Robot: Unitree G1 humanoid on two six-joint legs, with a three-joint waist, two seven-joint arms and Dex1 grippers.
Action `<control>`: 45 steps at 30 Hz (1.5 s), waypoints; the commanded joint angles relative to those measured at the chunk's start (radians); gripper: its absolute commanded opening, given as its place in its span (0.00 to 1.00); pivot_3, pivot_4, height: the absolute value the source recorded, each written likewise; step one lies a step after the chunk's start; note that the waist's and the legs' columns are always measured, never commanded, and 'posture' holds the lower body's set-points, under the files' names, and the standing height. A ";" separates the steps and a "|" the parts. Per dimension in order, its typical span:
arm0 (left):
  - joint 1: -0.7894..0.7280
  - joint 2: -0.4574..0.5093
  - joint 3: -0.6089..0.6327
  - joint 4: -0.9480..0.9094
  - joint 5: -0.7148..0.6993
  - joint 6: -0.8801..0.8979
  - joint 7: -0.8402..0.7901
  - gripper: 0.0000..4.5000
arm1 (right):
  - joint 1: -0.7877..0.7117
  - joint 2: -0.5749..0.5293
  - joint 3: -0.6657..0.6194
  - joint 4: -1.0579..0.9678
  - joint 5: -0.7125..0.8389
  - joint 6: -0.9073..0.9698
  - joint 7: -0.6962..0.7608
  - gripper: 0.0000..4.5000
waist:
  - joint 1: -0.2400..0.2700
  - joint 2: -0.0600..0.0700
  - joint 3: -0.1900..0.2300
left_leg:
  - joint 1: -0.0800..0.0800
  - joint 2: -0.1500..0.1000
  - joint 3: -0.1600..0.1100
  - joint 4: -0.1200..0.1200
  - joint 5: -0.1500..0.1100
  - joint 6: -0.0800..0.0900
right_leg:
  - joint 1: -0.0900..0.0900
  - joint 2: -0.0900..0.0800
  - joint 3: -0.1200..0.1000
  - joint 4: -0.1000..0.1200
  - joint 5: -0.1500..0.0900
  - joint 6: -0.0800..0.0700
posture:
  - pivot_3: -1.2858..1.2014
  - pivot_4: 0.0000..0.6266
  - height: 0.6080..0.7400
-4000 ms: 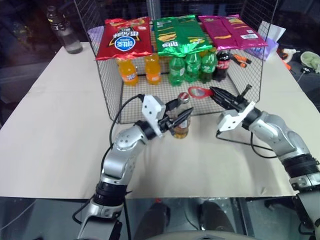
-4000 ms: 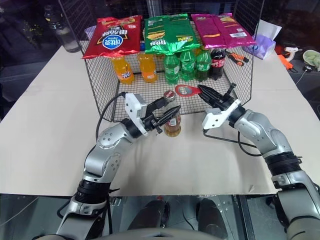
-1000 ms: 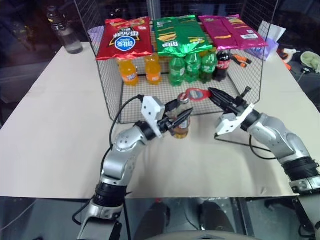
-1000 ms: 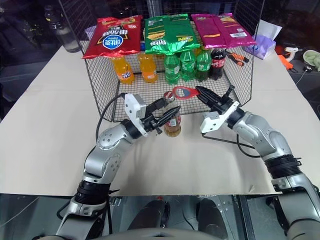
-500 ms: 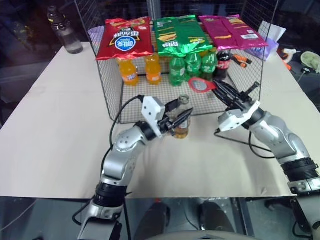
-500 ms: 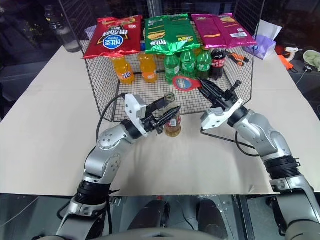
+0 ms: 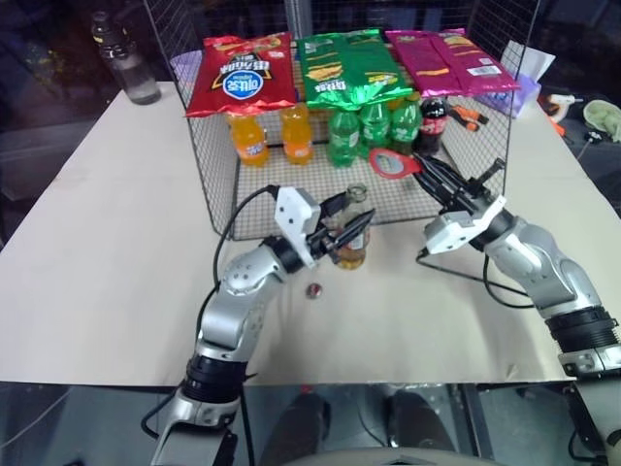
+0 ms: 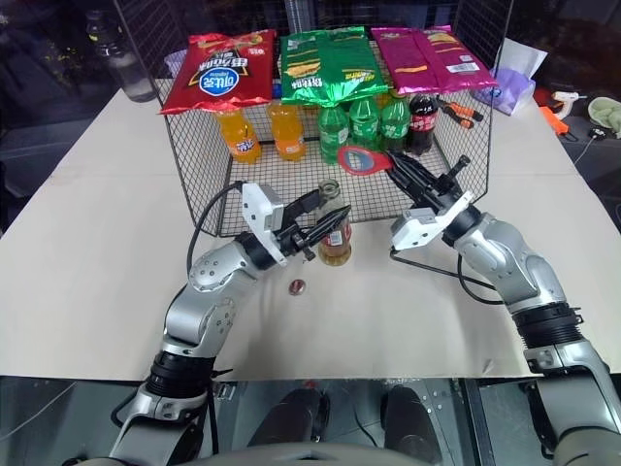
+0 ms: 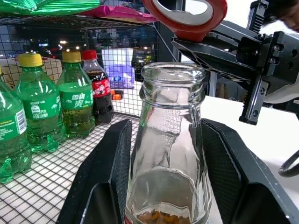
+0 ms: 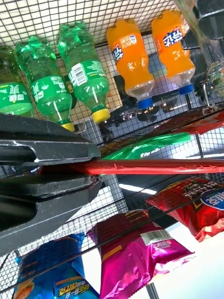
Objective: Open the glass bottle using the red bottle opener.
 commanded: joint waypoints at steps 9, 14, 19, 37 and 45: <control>0.014 -0.010 -0.001 0.001 0.000 0.000 0.004 1.00 | -0.008 -0.001 -0.023 -0.004 0.032 0.006 -0.003 0.00 | -0.002 0.000 0.001 | -0.002 0.000 0.001 0.000 0.000 0.000 | -0.003 0.000 0.001 0.000 0.000 0.000 | 0.52 0.24 1.00; 0.033 0.006 0.010 -0.041 -0.017 0.008 -0.006 1.00 | 0.010 0.006 -0.028 0.014 0.093 0.028 0.032 0.00 | -0.002 0.000 0.001 | -0.002 0.000 0.001 -0.001 0.000 0.000 | -0.003 0.000 0.001 0.000 0.000 0.000 | 0.52 0.24 1.00; 0.081 0.063 0.040 -0.146 -0.059 0.059 -0.019 1.00 | 0.087 0.022 -0.003 0.032 0.346 0.146 0.256 0.00 | -0.003 0.000 0.001 | -0.003 0.001 0.000 -0.001 0.000 0.000 | -0.003 0.000 0.000 0.000 0.000 0.000 | 0.52 0.24 1.00; 0.258 0.181 0.224 -0.283 -0.147 0.151 0.057 1.00 | 0.333 -0.005 -0.091 -0.388 0.954 1.071 0.632 0.58 | 0.001 0.004 0.004 | -0.003 0.002 0.000 -0.003 0.000 0.000 | -0.003 -0.001 -0.001 -0.002 0.000 0.000 | 0.52 0.24 1.00; 0.411 0.205 0.352 -0.307 -0.187 0.165 0.086 1.00 | 0.395 -0.024 -0.205 -0.452 1.051 1.207 0.664 0.97 | 0.003 0.004 0.004 | -0.008 0.003 -0.001 -0.005 0.000 0.000 | -0.009 -0.002 0.000 -0.003 0.000 0.000 | 0.52 0.24 1.00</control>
